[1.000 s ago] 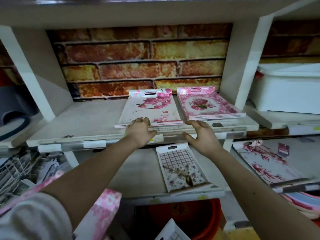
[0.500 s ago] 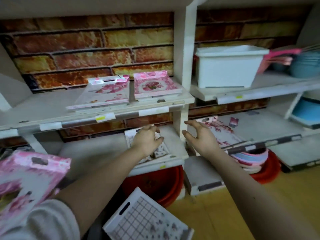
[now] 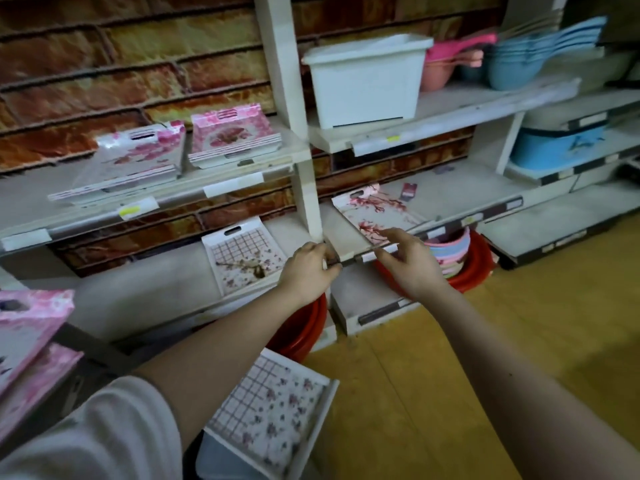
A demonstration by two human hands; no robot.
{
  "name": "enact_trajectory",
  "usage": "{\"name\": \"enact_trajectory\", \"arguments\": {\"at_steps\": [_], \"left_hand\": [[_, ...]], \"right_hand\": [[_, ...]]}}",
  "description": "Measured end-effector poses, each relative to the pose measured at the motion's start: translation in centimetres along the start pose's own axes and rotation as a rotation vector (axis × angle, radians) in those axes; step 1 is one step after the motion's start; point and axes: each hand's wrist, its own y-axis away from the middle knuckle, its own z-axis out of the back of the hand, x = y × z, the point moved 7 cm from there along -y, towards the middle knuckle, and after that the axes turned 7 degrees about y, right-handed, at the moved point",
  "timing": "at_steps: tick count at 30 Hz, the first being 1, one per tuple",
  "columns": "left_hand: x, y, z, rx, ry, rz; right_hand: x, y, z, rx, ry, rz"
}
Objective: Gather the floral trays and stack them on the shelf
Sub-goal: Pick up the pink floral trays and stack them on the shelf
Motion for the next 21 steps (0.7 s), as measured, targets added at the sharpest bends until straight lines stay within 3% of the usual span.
{"name": "enact_trajectory", "arguments": {"at_steps": [10, 21], "left_hand": [[-6.7, -1.9, -3.1, 0.035, 0.093, -0.126], [-4.5, -5.9, -8.4, 0.111, 0.166, -0.123]], "right_hand": [[-4.2, 3.0, 5.5, -0.129, 0.049, -0.09], [-9.4, 0.7, 1.8, -0.115, 0.055, -0.21]]}}
